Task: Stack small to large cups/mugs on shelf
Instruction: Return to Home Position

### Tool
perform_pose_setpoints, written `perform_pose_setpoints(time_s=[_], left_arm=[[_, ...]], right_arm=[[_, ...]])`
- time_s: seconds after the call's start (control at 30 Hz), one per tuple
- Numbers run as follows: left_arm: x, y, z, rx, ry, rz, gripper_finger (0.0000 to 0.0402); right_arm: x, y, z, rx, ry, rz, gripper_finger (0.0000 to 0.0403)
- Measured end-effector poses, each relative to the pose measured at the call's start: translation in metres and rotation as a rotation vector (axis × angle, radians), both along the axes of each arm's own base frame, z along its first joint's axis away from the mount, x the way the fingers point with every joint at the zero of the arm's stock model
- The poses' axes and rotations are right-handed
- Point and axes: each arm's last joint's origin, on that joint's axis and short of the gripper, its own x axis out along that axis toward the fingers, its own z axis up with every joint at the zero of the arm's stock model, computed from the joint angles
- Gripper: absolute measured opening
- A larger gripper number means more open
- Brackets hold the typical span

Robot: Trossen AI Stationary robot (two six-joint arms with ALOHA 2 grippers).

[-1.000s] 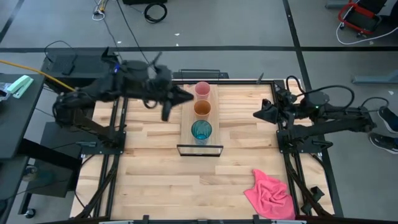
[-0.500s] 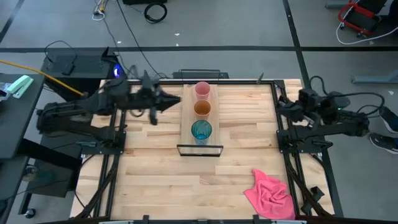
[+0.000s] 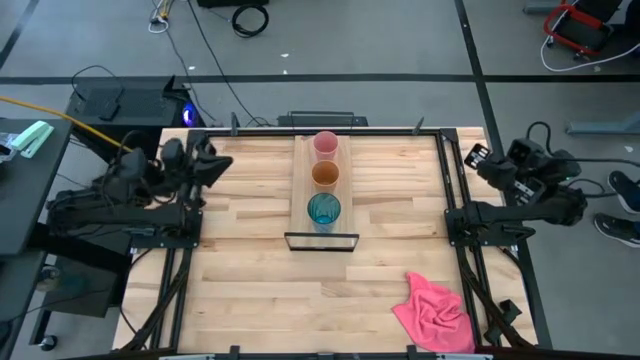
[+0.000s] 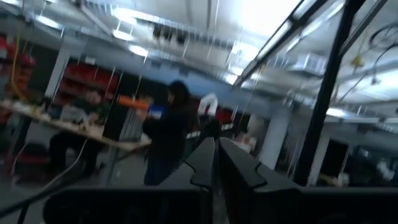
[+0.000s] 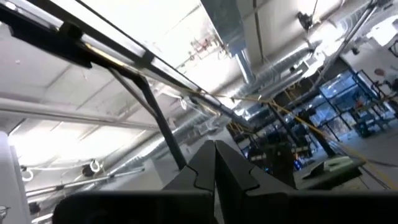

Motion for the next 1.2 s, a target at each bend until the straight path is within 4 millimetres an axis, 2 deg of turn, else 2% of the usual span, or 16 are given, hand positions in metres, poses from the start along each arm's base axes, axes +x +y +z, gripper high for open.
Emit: perform_pose_setpoints(time_s=[0.13,0.3,0.4,0.67,0.83,0.97,1.2], left_arm=[[-0.014,-0.002,-0.02,0.0,-0.07,-0.005,0.0024],[-0.027,-0.003,-0.034,0.004,-0.104,-0.004,0.0032],[-0.038,-0.005,-0.038,0.025,-0.142,0.004,0.0036],[-0.059,-0.007,-0.052,0.036,-0.191,0.016,0.0026],[-0.065,-0.008,-0.059,0.027,-0.162,0.013,0.0024],[-0.064,-0.007,-0.062,0.007,-0.125,0.009,0.003],[-0.062,-0.007,-0.065,-0.031,-0.098,0.021,0.0035]], right_arm=[[0.006,0.0,-0.012,0.005,-0.127,-0.004,0.0012],[0.014,0.001,-0.029,-0.006,-0.232,0.025,0.0012],[0.013,0.002,-0.031,-0.026,-0.301,0.038,0.0012],[0.013,0.003,-0.033,-0.103,-0.337,0.018,0.0012],[0.016,0.003,-0.037,-0.107,-0.328,0.0,0.0012],[0.027,0.002,-0.053,-0.06,-0.277,-0.006,0.0012],[0.037,0.002,-0.085,-0.011,-0.317,0.025,0.0012]])
